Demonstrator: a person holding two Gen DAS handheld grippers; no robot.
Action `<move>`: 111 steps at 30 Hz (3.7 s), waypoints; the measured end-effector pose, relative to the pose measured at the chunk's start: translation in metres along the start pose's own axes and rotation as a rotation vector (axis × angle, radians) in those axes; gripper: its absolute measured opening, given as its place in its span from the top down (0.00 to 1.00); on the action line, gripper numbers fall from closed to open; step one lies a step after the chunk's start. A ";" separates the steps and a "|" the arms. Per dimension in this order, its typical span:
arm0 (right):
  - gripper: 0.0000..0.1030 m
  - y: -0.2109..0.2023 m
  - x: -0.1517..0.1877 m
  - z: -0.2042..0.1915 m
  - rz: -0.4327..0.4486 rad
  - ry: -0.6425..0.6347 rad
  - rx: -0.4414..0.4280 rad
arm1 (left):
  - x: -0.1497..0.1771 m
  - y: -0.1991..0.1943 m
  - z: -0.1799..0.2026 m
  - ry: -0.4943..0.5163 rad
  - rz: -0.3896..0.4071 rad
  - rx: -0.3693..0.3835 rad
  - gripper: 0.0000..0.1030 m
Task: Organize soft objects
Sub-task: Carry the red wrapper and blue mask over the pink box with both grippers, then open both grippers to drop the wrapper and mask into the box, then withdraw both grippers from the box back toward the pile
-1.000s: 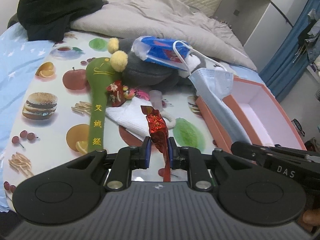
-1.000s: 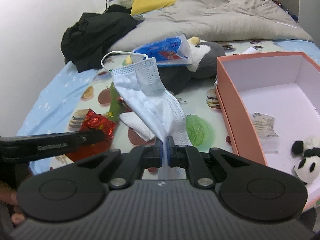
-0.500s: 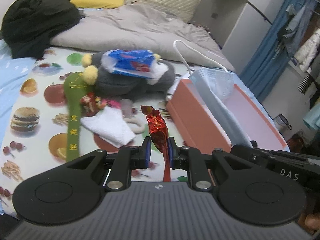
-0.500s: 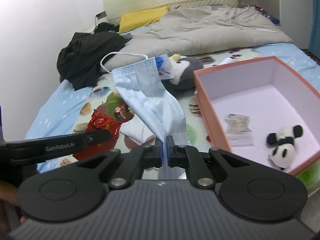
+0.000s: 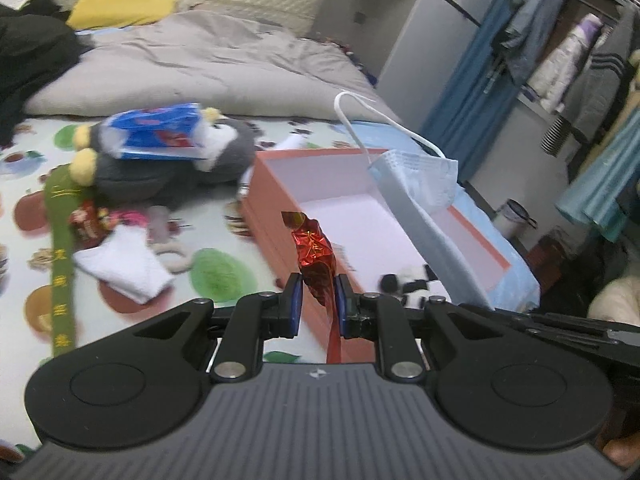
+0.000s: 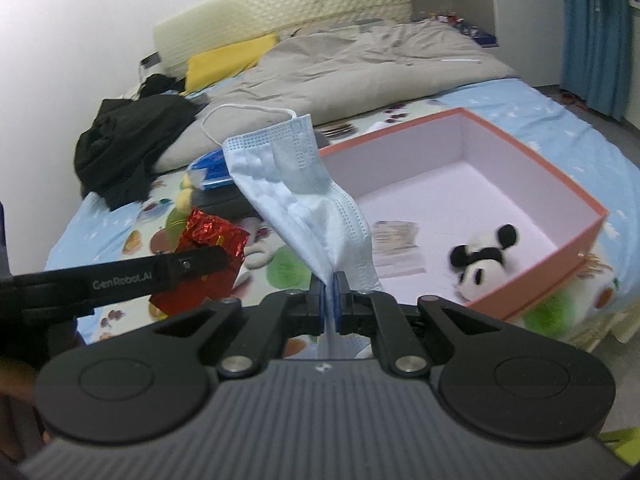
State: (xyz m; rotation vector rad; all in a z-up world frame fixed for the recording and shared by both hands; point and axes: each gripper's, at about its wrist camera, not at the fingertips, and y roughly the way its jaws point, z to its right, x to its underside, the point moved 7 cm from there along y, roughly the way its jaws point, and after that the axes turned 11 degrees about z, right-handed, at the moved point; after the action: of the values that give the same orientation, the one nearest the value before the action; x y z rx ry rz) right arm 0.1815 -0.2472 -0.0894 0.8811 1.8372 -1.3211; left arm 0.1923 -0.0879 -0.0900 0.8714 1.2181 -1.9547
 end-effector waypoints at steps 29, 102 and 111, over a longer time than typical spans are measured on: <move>0.91 0.130 -0.046 0.114 -0.124 0.122 0.092 | -0.034 0.221 0.052 0.114 -0.208 0.045 0.80; 0.59 -0.013 0.030 -0.012 0.005 -0.010 -0.069 | 0.024 -0.055 -0.031 -0.036 0.003 -0.125 0.50; 0.59 -0.013 0.038 -0.047 0.001 -0.056 -0.167 | 0.037 -0.095 -0.070 -0.143 0.049 -0.220 0.47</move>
State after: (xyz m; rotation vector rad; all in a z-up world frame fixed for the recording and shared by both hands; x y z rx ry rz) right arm 0.1437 -0.2001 -0.1044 0.7489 1.8723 -1.1609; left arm 0.1082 0.0026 -0.0987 0.6327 1.2851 -1.7721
